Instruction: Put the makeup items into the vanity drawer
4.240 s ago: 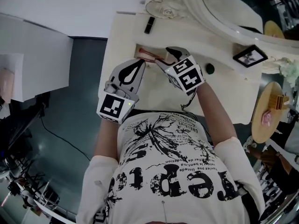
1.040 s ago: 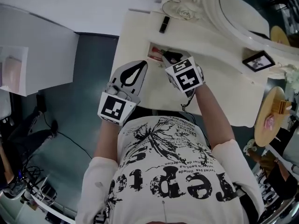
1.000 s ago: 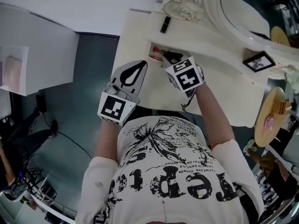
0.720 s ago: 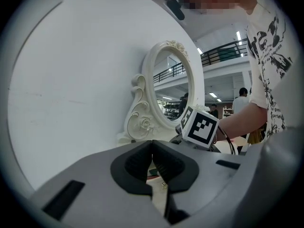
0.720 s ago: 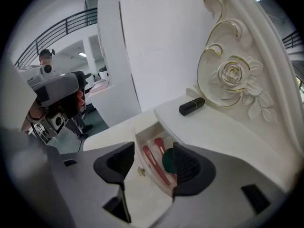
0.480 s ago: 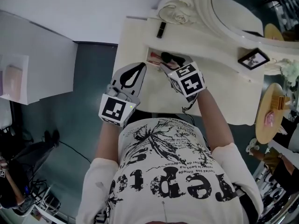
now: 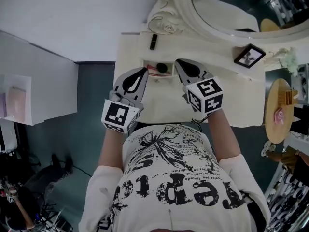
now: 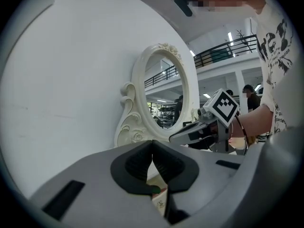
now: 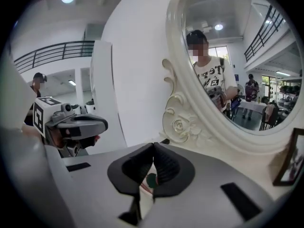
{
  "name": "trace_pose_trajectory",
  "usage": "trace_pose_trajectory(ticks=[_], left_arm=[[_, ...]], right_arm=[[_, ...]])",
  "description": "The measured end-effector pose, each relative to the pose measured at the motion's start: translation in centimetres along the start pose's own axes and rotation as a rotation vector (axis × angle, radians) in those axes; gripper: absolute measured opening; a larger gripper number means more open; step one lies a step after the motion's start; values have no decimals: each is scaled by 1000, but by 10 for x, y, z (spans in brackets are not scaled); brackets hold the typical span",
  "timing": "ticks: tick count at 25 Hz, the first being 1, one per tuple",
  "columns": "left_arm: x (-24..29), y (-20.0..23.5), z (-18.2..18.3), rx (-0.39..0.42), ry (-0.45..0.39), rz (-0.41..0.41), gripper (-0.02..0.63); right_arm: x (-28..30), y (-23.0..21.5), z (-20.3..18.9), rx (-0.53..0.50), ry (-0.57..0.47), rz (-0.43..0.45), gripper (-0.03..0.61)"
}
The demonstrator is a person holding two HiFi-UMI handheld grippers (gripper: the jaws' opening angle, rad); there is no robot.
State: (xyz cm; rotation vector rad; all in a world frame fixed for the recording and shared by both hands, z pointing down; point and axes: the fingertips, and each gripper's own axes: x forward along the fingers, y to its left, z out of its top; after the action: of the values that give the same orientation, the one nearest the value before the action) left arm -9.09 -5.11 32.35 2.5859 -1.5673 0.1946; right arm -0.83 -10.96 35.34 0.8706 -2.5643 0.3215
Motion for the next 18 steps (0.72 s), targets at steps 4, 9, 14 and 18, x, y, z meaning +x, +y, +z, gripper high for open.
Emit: trace_pose_trajectory(ticks=[4, 9, 14, 18], left_arm=[[7, -8, 10, 1, 5, -16, 14], [13, -13, 32, 10, -17, -40, 14], [19, -22, 46, 30, -26, -52, 14], [24, -27, 50, 39, -34, -54, 14]], right_arm=[[-24, -8, 10, -53, -96, -40, 15], [-55, -23, 23, -26, -237, -116, 15], [-85, -34, 28, -56, -328, -165, 14], [-94, -44, 23, -66, -339, -192, 14]])
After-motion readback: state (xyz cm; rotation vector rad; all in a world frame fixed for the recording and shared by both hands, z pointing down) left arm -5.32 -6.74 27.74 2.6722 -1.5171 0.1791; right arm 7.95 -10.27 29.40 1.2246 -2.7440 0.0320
